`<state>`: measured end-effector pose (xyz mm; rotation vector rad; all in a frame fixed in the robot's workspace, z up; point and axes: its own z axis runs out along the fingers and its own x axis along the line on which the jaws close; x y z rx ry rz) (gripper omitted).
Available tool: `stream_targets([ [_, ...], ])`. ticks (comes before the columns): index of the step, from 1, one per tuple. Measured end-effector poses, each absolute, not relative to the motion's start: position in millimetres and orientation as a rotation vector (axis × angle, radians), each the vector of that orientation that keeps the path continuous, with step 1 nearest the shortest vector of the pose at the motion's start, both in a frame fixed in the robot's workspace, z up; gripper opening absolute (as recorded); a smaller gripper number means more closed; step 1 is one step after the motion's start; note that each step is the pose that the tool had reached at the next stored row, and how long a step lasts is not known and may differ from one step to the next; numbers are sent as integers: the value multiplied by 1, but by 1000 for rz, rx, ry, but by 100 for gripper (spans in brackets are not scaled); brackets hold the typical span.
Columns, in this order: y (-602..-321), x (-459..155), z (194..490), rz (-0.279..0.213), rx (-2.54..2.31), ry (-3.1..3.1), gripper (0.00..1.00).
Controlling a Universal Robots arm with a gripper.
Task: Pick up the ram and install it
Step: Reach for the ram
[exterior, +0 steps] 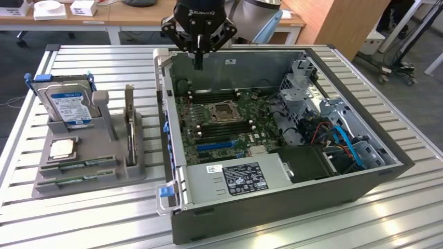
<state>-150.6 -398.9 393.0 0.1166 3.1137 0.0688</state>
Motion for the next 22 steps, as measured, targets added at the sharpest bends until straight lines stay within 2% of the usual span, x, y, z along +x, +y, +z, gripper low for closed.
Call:
stream_targets([
  [22,-399,-188,393,69,116,3114,10],
])
